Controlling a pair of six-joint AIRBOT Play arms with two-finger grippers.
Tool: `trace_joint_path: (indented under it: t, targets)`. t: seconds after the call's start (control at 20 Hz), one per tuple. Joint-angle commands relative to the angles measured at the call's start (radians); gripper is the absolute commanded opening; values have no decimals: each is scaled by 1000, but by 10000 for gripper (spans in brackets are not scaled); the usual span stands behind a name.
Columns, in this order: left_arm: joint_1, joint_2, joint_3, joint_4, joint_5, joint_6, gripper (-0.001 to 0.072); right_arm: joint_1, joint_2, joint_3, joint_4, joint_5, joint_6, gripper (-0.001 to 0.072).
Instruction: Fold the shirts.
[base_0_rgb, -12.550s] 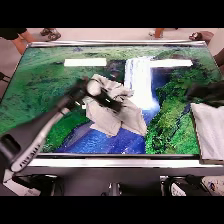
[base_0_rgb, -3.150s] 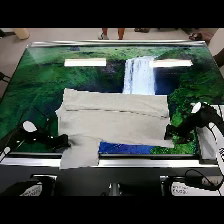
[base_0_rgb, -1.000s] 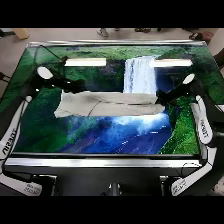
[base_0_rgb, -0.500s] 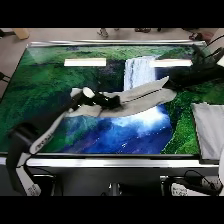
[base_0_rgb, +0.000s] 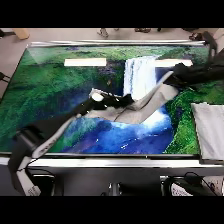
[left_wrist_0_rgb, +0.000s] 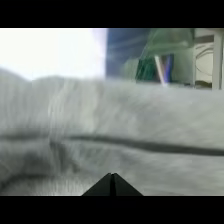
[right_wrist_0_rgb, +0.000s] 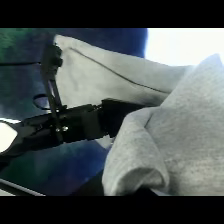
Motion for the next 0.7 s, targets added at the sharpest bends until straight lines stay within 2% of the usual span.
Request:
trace_joint_path:
  t: [0.0,0.15,0.3,0.35,0.45,0.5,0.65]
  targets:
    - [143,196,0,359,-19,-69,23,147,-118,0,117,-206,-5,28]
    - [332,401,0,601,-108,-173,24,341,-296,1,240,-430,-31,29]
    - [477,565,0,642,-201,-190,24,491,-496,1,429,-572,-31,36]
    - [506,611,0,643,-225,-189,24,525,-551,1,499,-614,-45,131]
    - [534,677,0,660,-270,-189,24,550,-627,1,634,-637,-129,615]
    - [538,700,0,691,-301,-189,24,534,-636,1,652,-591,-148,648]
    - [537,720,-1,807,-424,-189,24,403,-579,1,537,-372,-143,635]
